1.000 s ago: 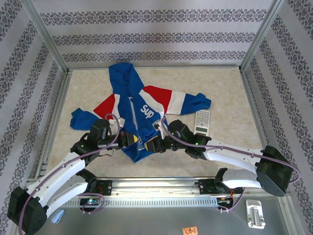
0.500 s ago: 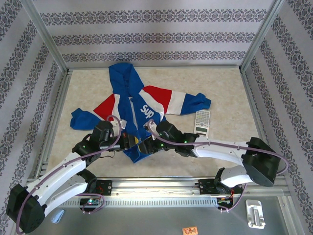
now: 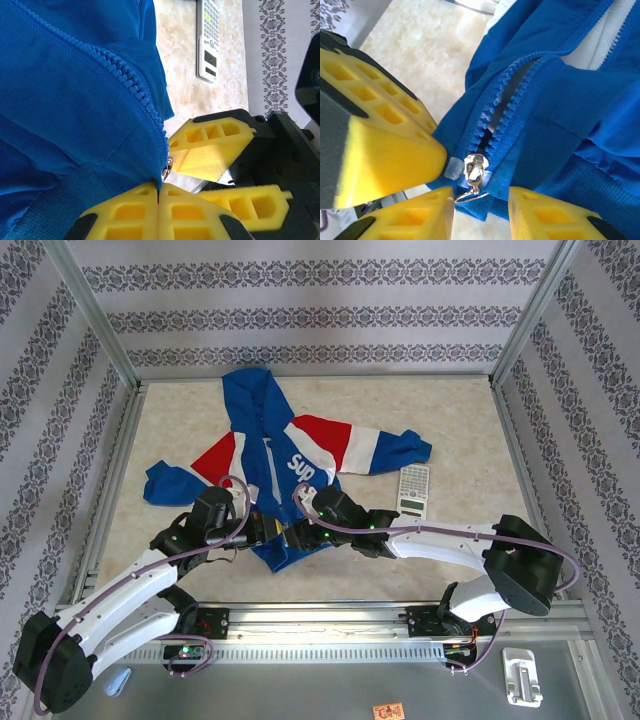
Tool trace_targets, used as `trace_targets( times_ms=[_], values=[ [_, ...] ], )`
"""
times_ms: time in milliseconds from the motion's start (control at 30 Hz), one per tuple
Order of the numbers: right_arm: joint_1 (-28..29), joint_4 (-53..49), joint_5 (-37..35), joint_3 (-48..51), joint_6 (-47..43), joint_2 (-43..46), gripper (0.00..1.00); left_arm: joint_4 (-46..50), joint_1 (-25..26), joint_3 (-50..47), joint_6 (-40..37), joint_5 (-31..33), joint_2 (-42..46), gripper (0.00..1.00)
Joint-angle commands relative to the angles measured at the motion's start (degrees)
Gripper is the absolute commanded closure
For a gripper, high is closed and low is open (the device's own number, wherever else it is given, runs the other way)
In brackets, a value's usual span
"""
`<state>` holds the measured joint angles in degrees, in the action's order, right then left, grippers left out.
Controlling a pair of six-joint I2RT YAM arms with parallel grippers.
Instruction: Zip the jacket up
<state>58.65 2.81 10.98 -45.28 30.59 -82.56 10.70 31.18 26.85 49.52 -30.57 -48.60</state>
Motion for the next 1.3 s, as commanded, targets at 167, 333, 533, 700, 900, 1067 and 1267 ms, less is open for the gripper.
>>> trace_targets(
  times_ms=[167, 333, 533, 700, 900, 1067, 1267],
  values=[
    [0.4, -3.8, -2.6, -1.7, -3.1, 0.6, 0.67, -1.8, 0.8, -0.4, -0.4, -0.1, -1.5, 1.00],
    [0.4, -4.1, -2.6, -1.9, -3.4, 0.1, 0.65, -1.9, 0.8, -0.1, -0.7, -0.2, -2.3, 1.00],
    [1.1, -2.1, -1.6, -1.2, -4.5, 1.2, 0.61, -2.7, 0.8, 0.2, -0.4, -0.8, -3.3, 1.00],
    [1.8, -1.1, -2.2, -0.4, -5.3, 2.0, 0.59, -3.9, 0.8, 0.3, 1.0, -1.8, -3.4, 1.00],
    [1.8, 0.5, -2.4, -0.4, -4.7, 0.1, 0.57, -6.6, 0.8, -0.6, 3.8, -3.2, -3.4, 1.00],
    [1.9, 1.4, -4.2, -0.3, -4.2, -0.9, 0.53, -7.8, 0.8, -1.7, 5.1, -3.1, -3.1, 1.00],
    [1.9, 0.1, -7.4, 1.2, -3.0, 0.2, 0.57, -6.5, 0.8, -2.0, 4.7, -3.0, -3.0, 1.00]
  ],
)
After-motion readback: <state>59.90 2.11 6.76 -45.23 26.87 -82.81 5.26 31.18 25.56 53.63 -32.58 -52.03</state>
